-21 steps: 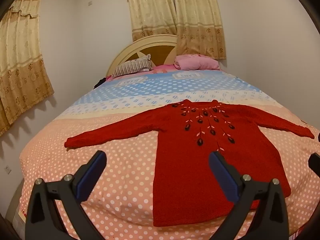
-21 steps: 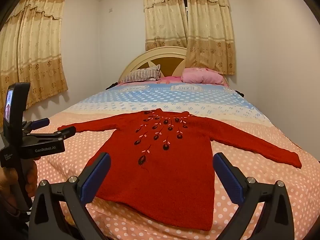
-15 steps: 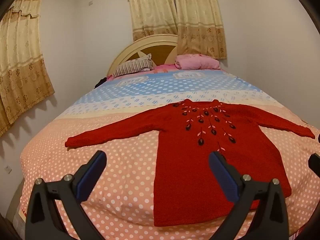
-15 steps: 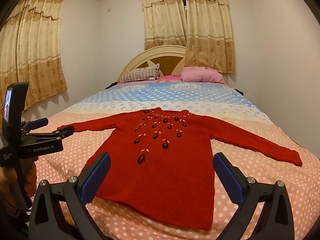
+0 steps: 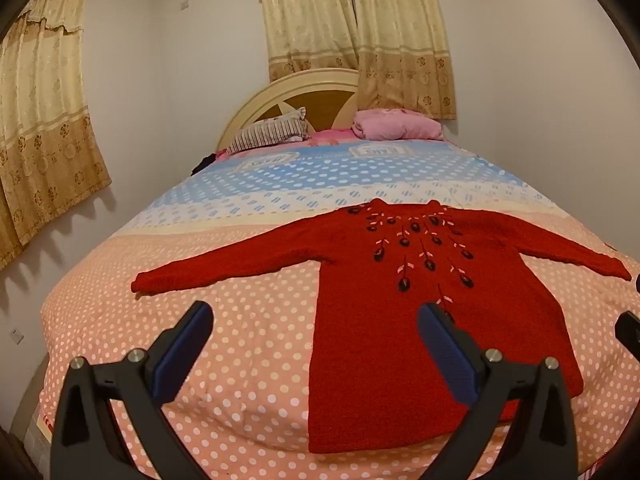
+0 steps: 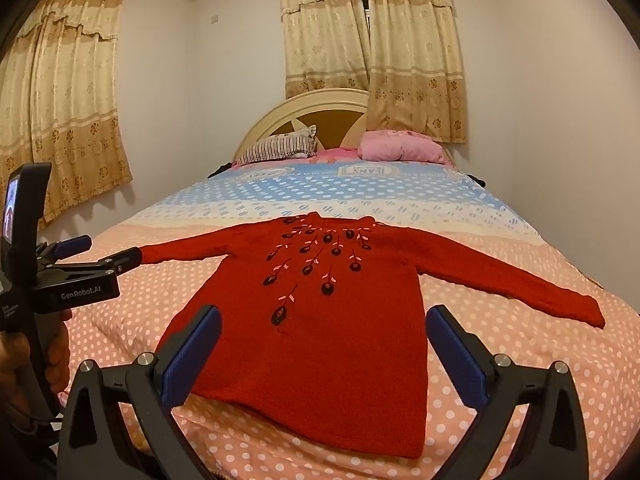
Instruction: Fold small clothes
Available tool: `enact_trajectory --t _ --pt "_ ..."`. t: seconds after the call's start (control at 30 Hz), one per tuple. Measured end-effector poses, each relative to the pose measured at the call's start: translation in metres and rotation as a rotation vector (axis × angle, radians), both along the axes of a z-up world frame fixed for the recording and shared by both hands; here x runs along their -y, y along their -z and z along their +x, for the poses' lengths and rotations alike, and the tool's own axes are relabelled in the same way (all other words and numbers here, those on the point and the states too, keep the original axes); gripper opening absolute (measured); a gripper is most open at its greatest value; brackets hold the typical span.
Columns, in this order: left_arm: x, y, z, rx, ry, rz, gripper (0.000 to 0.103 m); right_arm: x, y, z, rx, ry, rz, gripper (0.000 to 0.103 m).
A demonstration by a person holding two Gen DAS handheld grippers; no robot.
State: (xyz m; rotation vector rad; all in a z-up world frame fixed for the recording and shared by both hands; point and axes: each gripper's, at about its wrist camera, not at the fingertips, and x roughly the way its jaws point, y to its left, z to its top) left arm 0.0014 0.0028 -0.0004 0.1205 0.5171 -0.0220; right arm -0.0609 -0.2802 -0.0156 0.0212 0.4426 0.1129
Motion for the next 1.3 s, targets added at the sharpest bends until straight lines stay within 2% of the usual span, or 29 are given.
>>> enact_trajectory --t 1.3 --pt "-0.004 0.002 0.002 0.000 -0.013 -0.004 0.103 -0.012 -0.001 0.000 -0.017 0.004 0.001 0.102"
